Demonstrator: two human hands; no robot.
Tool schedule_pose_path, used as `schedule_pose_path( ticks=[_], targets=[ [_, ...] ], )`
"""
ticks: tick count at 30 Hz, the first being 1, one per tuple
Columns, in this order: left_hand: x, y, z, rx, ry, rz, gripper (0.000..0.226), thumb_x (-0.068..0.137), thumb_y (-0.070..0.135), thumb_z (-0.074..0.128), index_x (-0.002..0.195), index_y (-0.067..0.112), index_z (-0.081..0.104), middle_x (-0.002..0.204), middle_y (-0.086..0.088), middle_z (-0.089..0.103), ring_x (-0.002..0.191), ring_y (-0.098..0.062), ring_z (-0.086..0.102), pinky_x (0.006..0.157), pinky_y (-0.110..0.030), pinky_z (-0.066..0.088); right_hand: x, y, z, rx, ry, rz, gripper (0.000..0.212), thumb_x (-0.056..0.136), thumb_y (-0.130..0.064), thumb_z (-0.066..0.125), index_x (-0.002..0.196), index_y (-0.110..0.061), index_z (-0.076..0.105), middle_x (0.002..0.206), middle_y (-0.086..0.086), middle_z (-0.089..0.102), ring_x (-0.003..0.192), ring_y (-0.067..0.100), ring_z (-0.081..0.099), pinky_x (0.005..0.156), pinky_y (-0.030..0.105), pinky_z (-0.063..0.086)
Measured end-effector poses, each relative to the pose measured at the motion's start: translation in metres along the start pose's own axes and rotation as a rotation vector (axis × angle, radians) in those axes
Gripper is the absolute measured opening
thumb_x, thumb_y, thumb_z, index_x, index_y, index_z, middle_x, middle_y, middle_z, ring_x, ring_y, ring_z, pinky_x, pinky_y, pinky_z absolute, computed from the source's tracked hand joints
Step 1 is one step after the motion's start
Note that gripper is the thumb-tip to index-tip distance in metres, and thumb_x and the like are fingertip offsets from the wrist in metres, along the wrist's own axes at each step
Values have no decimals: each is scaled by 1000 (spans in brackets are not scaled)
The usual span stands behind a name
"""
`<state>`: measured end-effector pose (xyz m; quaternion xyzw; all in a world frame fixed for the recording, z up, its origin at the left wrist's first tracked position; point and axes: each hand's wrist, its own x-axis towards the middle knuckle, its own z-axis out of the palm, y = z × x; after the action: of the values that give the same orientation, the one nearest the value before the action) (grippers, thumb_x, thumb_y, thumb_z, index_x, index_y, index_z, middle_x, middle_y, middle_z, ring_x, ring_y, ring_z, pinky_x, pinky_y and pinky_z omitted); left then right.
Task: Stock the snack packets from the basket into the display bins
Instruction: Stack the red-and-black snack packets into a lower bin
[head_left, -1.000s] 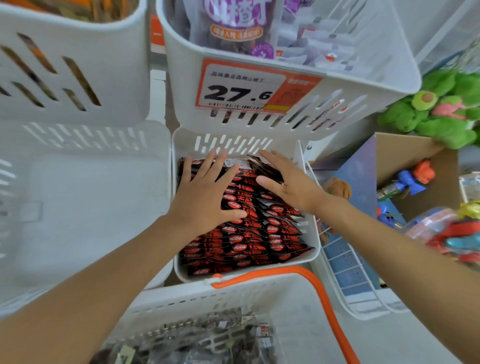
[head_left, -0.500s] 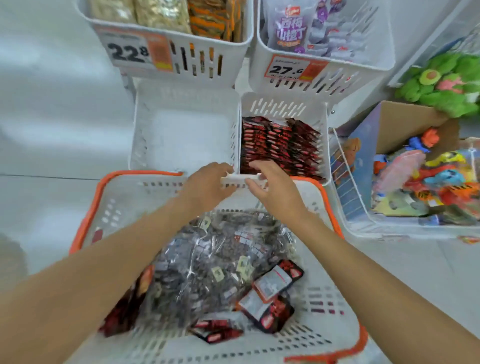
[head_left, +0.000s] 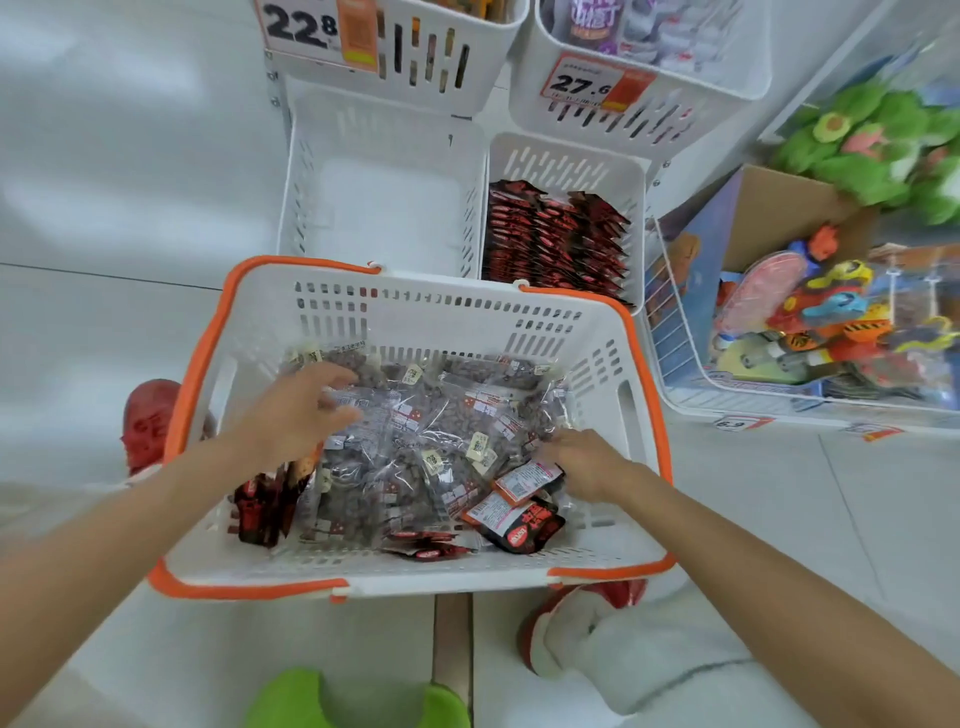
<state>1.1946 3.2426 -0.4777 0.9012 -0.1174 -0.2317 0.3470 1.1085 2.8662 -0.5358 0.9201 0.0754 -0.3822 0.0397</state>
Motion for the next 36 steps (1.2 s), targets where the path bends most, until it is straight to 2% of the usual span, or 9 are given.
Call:
schedule_pose_path(
  ticks=[7,11,16,19,22,24,27,31,36],
  targets=[
    [16,76,43,-78,-239,109,68,87,41,71,147,33,39,141,18,43,126,-7,46,105,-29,38,-25,-18,-58,473,444,-72,24,98,-17,58,118,-18,71,101,-4,73,79,10,64,77,23,46],
    [37,105,70,-40,-410,135,51,85,23,75,133,23,59,119,10,67,102,-11,67,94,-30,52,-48,-43,-91,760,466,-193,32,96,-15,60,128,-18,64,119,-9,64,102,0,55,87,15,42],
    [38,66,64,-177,-279,-138,65,84,14,76,141,5,48,141,-7,54,127,-24,54,106,-38,45,-34,-12,-34,504,-1,-172,97,81,-10,73,156,-34,15,161,-5,22,145,16,24,118,40,27],
    [28,41,64,-390,-308,-241,51,89,8,69,136,16,51,135,-5,60,110,-19,65,89,-39,58,-21,-22,2,198,-138,-214,77,84,-20,73,149,-36,36,164,2,16,149,24,13,120,47,18],
    [22,32,63,-559,-282,-322,39,94,5,61,129,20,52,122,0,66,97,-14,69,71,-30,60,-16,-25,-1,529,66,-202,13,97,-23,60,99,-21,73,127,5,63,120,21,54,103,37,37],
    [22,30,60,-636,-220,-369,32,97,8,58,127,17,53,122,-4,66,99,-17,69,76,-33,60,-15,-22,-14,802,182,-154,32,101,-22,53,76,-6,65,75,8,61,71,18,56,74,33,41],
    [22,42,57,-748,-171,-370,21,99,23,55,120,18,54,120,3,63,99,-11,64,89,-37,56,-15,-24,-42,940,313,-162,37,103,-21,49,73,2,52,65,8,42,58,11,42,65,33,44],
    [19,67,67,-705,-338,-259,43,83,37,72,121,23,55,115,3,68,105,-18,66,93,-46,53,-18,-48,-71,1179,317,-248,27,102,-20,51,96,3,63,91,30,58,75,26,61,65,23,57],
    [19,57,69,-667,-291,-312,42,91,23,68,131,19,53,134,0,59,129,-27,51,103,-49,41,-31,-26,-59,852,70,-241,68,89,-8,69,147,-26,39,150,-1,43,128,11,49,104,27,43]
  ],
)
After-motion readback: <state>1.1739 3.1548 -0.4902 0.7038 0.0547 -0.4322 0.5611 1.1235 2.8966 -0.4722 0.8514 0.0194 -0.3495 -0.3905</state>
